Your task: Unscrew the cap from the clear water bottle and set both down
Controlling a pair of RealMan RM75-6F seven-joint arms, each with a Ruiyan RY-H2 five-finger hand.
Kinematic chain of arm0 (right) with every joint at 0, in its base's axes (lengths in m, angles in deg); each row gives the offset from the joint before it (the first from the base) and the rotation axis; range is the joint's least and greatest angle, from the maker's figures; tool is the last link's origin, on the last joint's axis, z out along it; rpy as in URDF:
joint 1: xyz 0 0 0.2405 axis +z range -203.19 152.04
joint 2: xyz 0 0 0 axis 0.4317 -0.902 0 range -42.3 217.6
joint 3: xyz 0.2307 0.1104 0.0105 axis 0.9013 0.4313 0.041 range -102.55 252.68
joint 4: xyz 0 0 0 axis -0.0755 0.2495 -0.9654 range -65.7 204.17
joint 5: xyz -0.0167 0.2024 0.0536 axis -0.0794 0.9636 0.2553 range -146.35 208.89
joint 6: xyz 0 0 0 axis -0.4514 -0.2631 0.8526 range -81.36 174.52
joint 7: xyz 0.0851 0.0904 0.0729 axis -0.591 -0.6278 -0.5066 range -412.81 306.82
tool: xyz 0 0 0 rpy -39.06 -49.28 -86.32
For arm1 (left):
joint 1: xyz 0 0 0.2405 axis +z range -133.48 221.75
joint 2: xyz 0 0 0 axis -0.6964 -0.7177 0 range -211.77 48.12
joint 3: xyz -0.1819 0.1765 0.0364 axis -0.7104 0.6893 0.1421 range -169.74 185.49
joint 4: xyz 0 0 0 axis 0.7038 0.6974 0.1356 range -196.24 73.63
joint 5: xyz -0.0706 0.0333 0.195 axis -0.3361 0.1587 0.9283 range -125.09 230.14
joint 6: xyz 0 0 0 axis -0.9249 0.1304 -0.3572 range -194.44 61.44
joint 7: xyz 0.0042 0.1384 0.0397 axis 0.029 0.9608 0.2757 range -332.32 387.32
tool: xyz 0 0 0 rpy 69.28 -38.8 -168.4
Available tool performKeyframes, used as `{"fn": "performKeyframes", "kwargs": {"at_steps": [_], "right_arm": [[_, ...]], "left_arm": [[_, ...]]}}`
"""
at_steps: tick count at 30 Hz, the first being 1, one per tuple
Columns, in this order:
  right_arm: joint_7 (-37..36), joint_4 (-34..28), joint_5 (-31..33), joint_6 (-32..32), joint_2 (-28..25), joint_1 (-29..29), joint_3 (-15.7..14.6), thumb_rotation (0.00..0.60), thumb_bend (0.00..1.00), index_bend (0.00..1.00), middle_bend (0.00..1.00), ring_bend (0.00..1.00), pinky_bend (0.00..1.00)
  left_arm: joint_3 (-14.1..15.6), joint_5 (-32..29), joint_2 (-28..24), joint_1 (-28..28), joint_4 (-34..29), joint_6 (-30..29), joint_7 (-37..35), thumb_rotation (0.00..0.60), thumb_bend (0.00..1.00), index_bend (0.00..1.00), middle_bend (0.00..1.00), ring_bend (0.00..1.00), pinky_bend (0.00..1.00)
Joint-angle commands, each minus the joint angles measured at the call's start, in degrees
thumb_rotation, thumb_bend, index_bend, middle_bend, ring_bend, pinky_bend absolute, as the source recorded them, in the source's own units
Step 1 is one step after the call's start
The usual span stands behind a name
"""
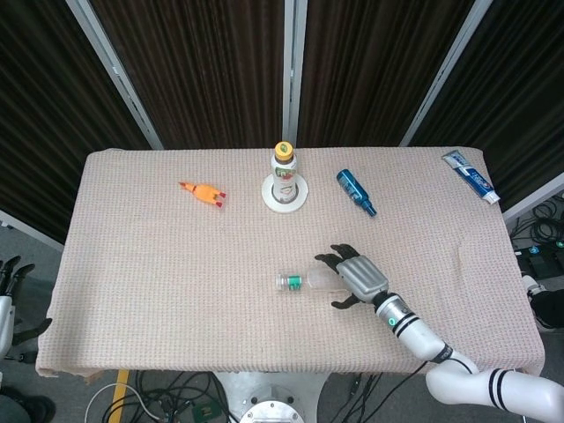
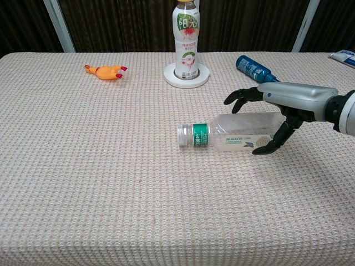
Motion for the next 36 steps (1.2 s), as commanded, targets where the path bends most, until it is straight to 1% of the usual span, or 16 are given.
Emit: {"fn": "performKeyframes", "kwargs": {"at_steps": [1, 6, 13, 16, 19, 23, 25, 27, 29, 32, 33, 36], "right_arm": [[1.6, 1.0, 1.1, -0.6, 1.7, 0.7, 0.0, 0.600, 0.08, 0.17, 0.22, 0.05, 0.06], [3.0, 1.9, 1.9, -2.2, 2.9, 0.7, -0.4, 0.600, 0.09, 0.22, 0.25, 0.09, 0.08], [3.5, 2.7, 3.1, -2.9, 3.3, 0.7, -0.7, 0.600, 0.10, 0.23, 0.26, 0.10, 0.10], [3.5, 3.0, 3.2, -2.6, 3.6, 1.0, -0.9, 0.600, 0.10, 0.25, 0.28, 0.12, 0.12], [3.3, 3.3, 2.9, -2.9, 4.1, 1.2, -1.0, 0.600, 0.14, 0.33, 0.33, 0.17, 0.17], [2.2, 3.9, 1.5, -4.6, 4.8, 0.9, -1.0, 0.600, 0.22, 0.48, 0.43, 0.27, 0.30], [-0.3, 3.7, -0.1, -5.5, 4.8, 0.6, -0.9, 0.600, 0.26, 0.54, 0.47, 0.32, 0.36], [-4.4, 3.1, -2.5, -6.4, 4.4, 0.2, -1.0, 0.600, 0.28, 0.56, 0.49, 0.34, 0.38], [-8.9, 2.1, -5.0, -7.4, 3.6, -0.1, -1.0, 0.600, 0.30, 0.57, 0.50, 0.34, 0.39], [-17.9, -0.4, -10.1, -9.2, 1.6, -0.6, -1.6, 0.600, 0.31, 0.58, 0.50, 0.35, 0.40], [-20.8, -0.8, -12.4, -10.5, 1.0, -0.7, -1.7, 0.600, 0.32, 0.58, 0.50, 0.35, 0.40], [-27.0, -0.8, -16.3, -13.4, 0.5, -0.6, -1.9, 0.600, 0.34, 0.58, 0.51, 0.35, 0.42]], "left_arm": [[0.0, 0.0, 0.0, 0.1, 0.3, 0.0, -0.4, 0.600, 0.06, 0.17, 0.06, 0.02, 0.00], [0.1, 0.1, 0.0, 0.2, 0.7, 0.0, -1.0, 0.600, 0.06, 0.17, 0.06, 0.02, 0.00], [0.1, 0.4, 0.0, 0.3, 1.1, -0.1, -1.6, 0.600, 0.05, 0.17, 0.06, 0.02, 0.00], [0.2, 0.4, 0.0, 0.3, 1.2, 0.0, -1.8, 0.600, 0.05, 0.17, 0.06, 0.02, 0.00], [0.0, 0.4, 0.1, 0.2, 1.3, 0.0, -2.1, 0.600, 0.06, 0.17, 0.06, 0.02, 0.00], [-0.3, 1.1, 0.0, -0.6, 0.8, 0.6, -1.8, 0.600, 0.05, 0.17, 0.06, 0.02, 0.00], [-0.6, 2.3, -0.1, -1.4, 0.3, 0.8, -1.9, 0.600, 0.05, 0.17, 0.06, 0.02, 0.00], [-1.0, 4.2, -0.1, -2.6, -0.2, 1.0, -2.2, 0.600, 0.05, 0.17, 0.06, 0.02, 0.00], [-1.3, 6.6, -0.3, -4.1, -0.5, 1.7, -2.6, 0.600, 0.05, 0.17, 0.06, 0.02, 0.00], [-1.9, 10.7, -0.3, -7.5, -0.6, 3.7, -3.7, 0.600, 0.05, 0.17, 0.06, 0.02, 0.00], [-2.1, 12.2, -0.3, -9.0, -0.7, 4.9, -4.2, 0.600, 0.05, 0.17, 0.06, 0.02, 0.00], [-2.7, 15.2, 0.2, -13.0, -1.0, 8.1, -6.4, 0.600, 0.05, 0.17, 0.06, 0.02, 0.00]]}}
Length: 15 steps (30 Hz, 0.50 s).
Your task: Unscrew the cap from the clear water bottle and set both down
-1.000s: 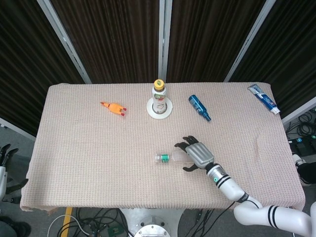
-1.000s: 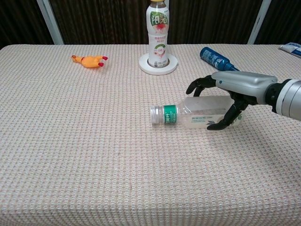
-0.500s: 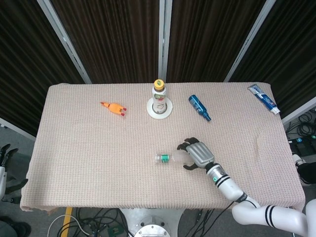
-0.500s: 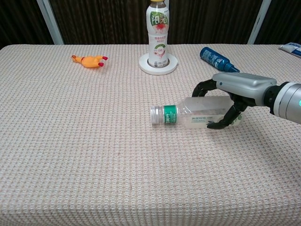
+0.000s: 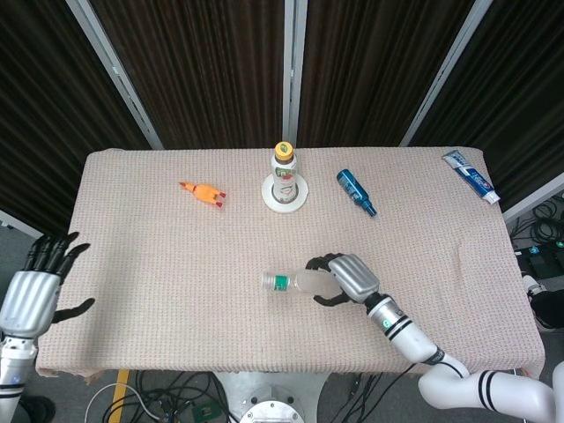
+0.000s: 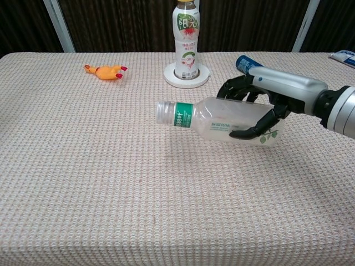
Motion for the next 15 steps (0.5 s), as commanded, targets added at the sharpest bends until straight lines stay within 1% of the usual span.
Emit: {"fn": "performKeyframes", "kwargs": {"at_steps": [1, 5, 9, 15], "right_arm": [[-11.7, -1.5, -7.9, -5.0, -1.8, -0.3, -0.5, 0.600, 0.35, 0.59, 0.51, 0.36, 0.43], [-18.3, -0.2, -9.5, -5.7, -1.0, 1.0, 0.0, 0.600, 0.37, 0.59, 0.52, 0.36, 0.44], [-24.7, 1.5, -10.0, -4.6, 0.3, 3.1, 0.4, 0.600, 0.38, 0.59, 0.52, 0.36, 0.45], [-27.7, 3.4, -9.4, -3.7, 2.2, 5.4, 1.7, 0.600, 0.40, 0.60, 0.52, 0.37, 0.45]], "left_arm": [[-1.2, 4.2, 0.7, -5.3, -0.5, 4.2, -3.1, 0.600, 0.05, 0.17, 0.06, 0.02, 0.00], [-2.7, 6.2, 2.7, -9.7, -0.7, 6.4, -6.8, 0.600, 0.05, 0.17, 0.06, 0.02, 0.00], [-3.9, 7.3, 5.5, -13.7, 0.1, 8.1, -10.8, 0.600, 0.05, 0.17, 0.06, 0.02, 0.00], [-4.4, 7.6, 9.1, -17.9, 1.5, 10.2, -13.3, 0.600, 0.05, 0.17, 0.06, 0.02, 0.00]]}}
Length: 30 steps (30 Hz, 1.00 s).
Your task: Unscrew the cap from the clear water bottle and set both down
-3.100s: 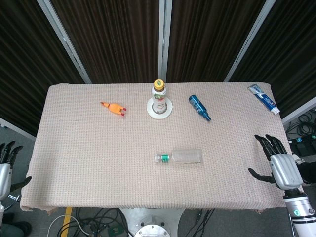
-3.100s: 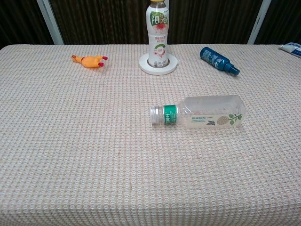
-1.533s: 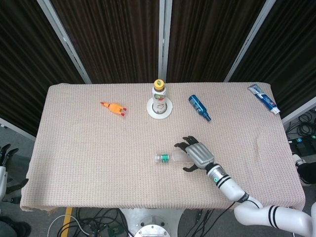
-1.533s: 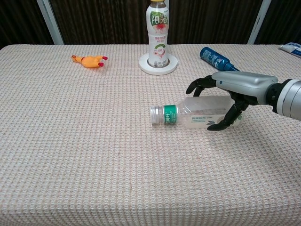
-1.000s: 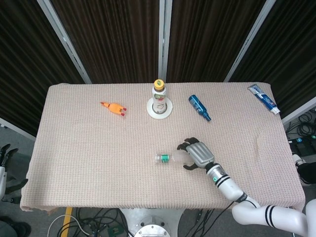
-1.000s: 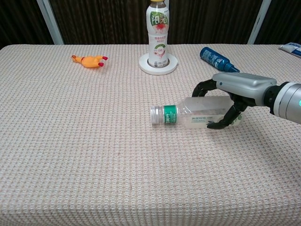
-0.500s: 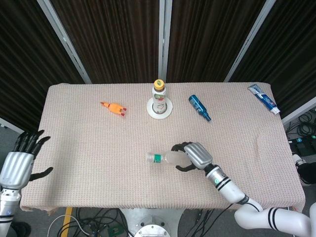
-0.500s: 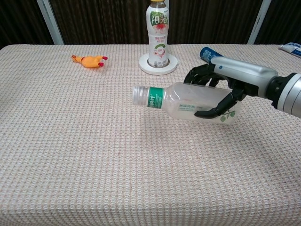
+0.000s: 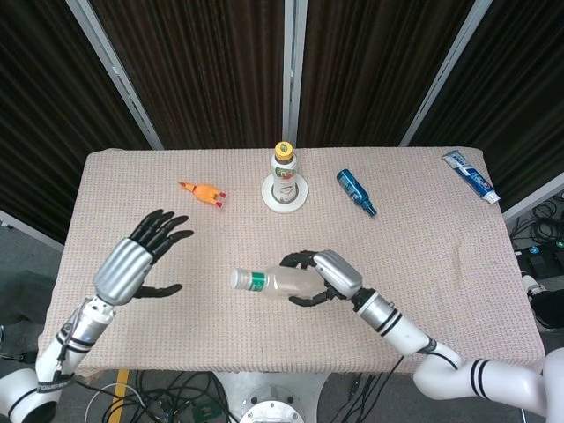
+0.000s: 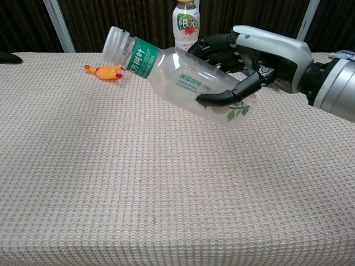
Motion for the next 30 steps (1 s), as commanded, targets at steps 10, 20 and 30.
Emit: {"fn": "performKeyframes", "kwargs": {"at_steps": [10, 20, 30], "right_arm": [[-1.3, 2.3, 1.6, 2.0, 2.2, 2.9, 0.7, 0.600, 0.41, 0.60, 0.52, 0.37, 0.46], [-1.0, 2.3, 2.1, 1.9, 2.3, 3.4, 0.1, 0.600, 0.41, 0.61, 0.52, 0.37, 0.46], [0.1, 1.4, 2.3, 1.9, 2.5, 3.8, -0.4, 0.600, 0.41, 0.61, 0.53, 0.37, 0.47]], "left_arm": [[-0.2, 0.4, 5.5, -4.7, 2.2, 0.7, -1.2, 0.600, 0.05, 0.17, 0.06, 0.02, 0.00], [0.6, 0.9, 7.7, -5.9, 1.9, -0.6, 0.2, 0.600, 0.05, 0.17, 0.06, 0.02, 0.00], [0.9, 0.0, 9.1, -6.7, 1.8, -1.1, 2.0, 0.600, 0.05, 0.17, 0.06, 0.02, 0.00]]}}
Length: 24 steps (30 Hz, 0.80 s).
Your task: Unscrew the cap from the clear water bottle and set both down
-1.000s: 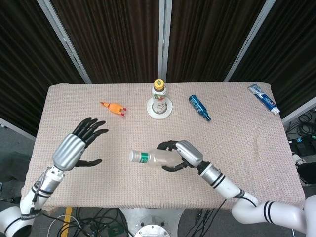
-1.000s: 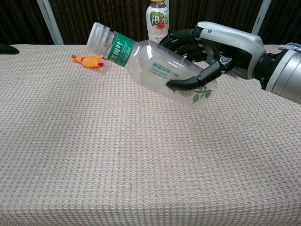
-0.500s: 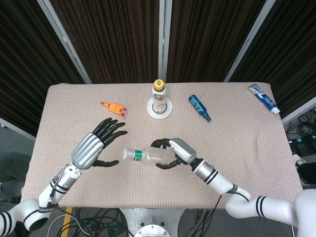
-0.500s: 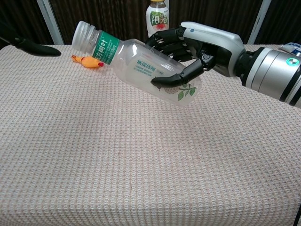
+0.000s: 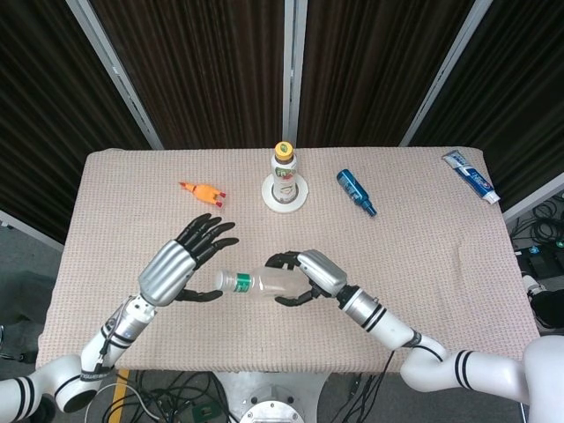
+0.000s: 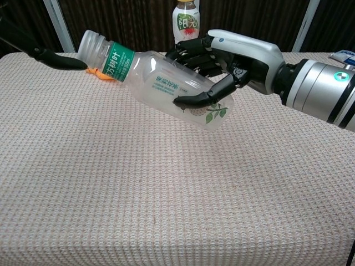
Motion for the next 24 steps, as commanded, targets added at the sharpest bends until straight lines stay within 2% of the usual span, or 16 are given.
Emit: {"fn": "performKeyframes", "kwargs": {"at_steps": [1, 17, 24], "right_arm": [[0.3, 0.0, 0.2, 0.0, 0.1, 0.1, -0.1, 0.600, 0.41, 0.61, 0.53, 0.37, 0.47], [1.4, 0.5, 1.3, 1.4, 0.5, 1.2, 0.0, 0.600, 0.41, 0.61, 0.53, 0.38, 0.48], [0.7, 0.5, 1.6, 0.3, 0.3, 0.9, 0.3, 0.600, 0.41, 0.61, 0.53, 0.38, 0.48]], "left_arm": [[0.1, -0.2, 0.0, -0.1, -0.1, -0.1, 0.1, 0.600, 0.05, 0.17, 0.06, 0.02, 0.00], [0.5, 0.4, -0.7, -0.8, -1.4, -1.8, 1.0, 0.600, 0.05, 0.17, 0.06, 0.02, 0.00], [1.6, 0.2, -1.4, -0.4, -1.2, -1.9, 0.9, 0.600, 0.05, 0.17, 0.06, 0.02, 0.00]]}}
